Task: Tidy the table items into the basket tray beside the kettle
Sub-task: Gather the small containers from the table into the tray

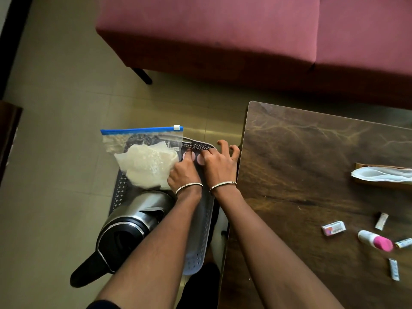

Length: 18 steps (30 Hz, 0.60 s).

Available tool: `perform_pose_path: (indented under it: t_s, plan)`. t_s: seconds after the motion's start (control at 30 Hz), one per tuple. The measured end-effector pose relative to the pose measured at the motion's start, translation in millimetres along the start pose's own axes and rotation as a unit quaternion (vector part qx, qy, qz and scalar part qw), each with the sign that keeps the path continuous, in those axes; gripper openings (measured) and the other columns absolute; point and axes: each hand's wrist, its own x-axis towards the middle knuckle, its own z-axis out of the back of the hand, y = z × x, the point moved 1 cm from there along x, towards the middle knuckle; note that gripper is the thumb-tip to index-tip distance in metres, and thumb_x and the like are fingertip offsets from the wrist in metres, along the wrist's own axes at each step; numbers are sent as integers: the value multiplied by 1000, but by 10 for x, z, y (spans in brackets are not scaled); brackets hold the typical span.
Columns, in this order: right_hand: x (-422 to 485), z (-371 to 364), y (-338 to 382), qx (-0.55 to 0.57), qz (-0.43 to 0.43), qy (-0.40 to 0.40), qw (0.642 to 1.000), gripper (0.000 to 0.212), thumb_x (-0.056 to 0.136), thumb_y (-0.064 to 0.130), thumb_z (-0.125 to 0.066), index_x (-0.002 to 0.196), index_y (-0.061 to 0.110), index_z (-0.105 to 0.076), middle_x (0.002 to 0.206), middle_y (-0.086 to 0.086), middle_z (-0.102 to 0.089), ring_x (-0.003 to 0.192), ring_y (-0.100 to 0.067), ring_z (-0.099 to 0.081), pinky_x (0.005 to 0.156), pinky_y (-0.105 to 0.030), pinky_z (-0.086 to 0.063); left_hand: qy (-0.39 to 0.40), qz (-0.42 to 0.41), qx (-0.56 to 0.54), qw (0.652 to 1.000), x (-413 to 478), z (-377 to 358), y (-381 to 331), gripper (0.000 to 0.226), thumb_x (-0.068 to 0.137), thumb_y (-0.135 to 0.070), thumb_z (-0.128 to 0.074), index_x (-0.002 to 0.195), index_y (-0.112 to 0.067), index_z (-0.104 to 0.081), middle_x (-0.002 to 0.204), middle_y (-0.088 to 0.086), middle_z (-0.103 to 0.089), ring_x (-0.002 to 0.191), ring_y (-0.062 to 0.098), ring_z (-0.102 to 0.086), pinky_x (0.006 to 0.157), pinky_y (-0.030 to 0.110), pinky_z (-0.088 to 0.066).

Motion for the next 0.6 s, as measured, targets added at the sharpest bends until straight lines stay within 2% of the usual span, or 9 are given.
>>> perform_pose_path:
  t_s: [0.27,0.37,0.43,0.5,0.6]
  plan:
    - [27,-55,76,-20,-4,14,1000,29,99,25,-41,105,17,-69,113,-1,-71,136,-29,-39,109,-55,-20,27,0,9,1000,-20,44,17,31,102,-36,-44,132,-38,-49,91,15,-68,87,36,-68,63,37,-46]
    - [-19,-19,85,-29,-4,-1,1000,39,97,25,-30,103,18,-68,110,-1,-71,131,-29,-46,108,-54,-26,28,-9,9,1000,-48,70,27,33,102,-32,-45,134,-39,-47,90,15,-69,87,36,-68,64,38,-48]
    - [-65,27,109,-24,-14,-37,999,49,93,28,-22,95,18,-70,102,-1,-72,119,-29,-56,105,-52,-34,36,-19,5,999,-78,87,18,38,101,-30,-45,137,-42,-44,92,15,-69,87,36,-68,67,38,-50]
    - [-122,55,124,-19,-23,-88,996,40,93,28,-32,88,18,-71,94,0,-72,105,-27,-62,99,-48,-38,42,-29,-6,999,-133,118,8,41,101,-30,-44,140,-43,-41,92,17,-70,87,37,-68,69,39,-51]
    - [-247,65,68,12,-28,-126,992,13,88,24,-59,87,20,-72,94,1,-69,98,-26,-62,90,-44,-39,22,-40,-30,999,-264,197,7,37,98,-29,-48,133,-39,-48,88,18,-70,82,39,-69,65,40,-50]
